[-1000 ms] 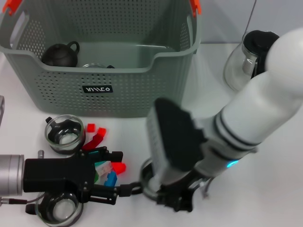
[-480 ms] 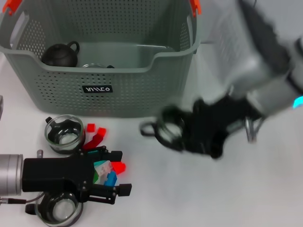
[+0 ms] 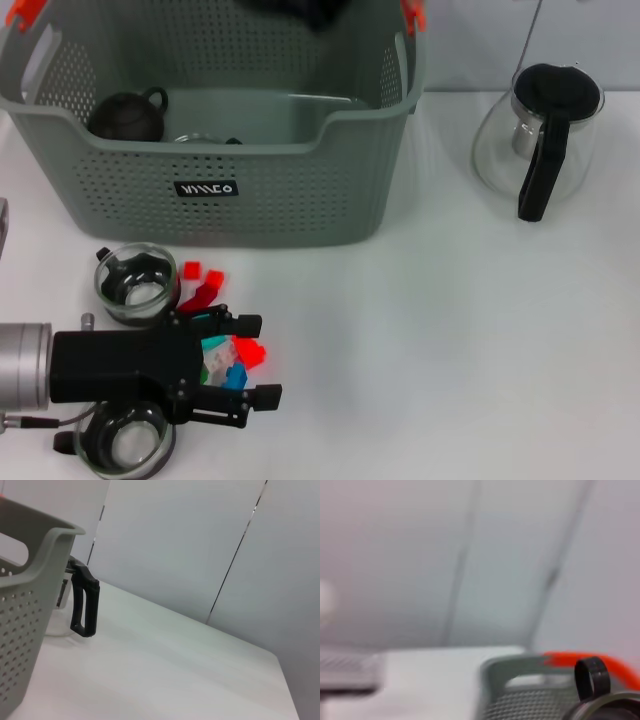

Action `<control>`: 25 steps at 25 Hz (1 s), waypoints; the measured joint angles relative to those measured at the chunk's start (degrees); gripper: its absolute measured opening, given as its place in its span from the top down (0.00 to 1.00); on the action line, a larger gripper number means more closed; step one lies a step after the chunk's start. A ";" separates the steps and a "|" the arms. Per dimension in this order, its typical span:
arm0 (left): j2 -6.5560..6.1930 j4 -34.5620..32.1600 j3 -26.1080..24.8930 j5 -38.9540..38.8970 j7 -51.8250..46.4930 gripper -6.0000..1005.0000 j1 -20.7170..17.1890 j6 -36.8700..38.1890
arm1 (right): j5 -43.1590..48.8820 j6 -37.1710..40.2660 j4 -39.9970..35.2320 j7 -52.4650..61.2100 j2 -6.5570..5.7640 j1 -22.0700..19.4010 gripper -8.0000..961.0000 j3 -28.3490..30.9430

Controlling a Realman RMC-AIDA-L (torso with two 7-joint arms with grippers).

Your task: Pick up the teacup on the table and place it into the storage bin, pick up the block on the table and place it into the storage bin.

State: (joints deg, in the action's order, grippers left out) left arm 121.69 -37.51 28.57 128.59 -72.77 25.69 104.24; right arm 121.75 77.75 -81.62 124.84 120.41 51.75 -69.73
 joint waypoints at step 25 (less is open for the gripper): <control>0.04 0.16 0.00 -0.10 -0.12 0.06 1.30 -0.37 | 8.40 -41.03 52.12 -2.67 0.10 16.93 0.88 -8.89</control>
State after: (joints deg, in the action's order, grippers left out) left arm 121.74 -37.35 28.56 128.49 -72.90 26.99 103.86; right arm 130.16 36.73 -29.50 122.17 120.52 68.68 -78.62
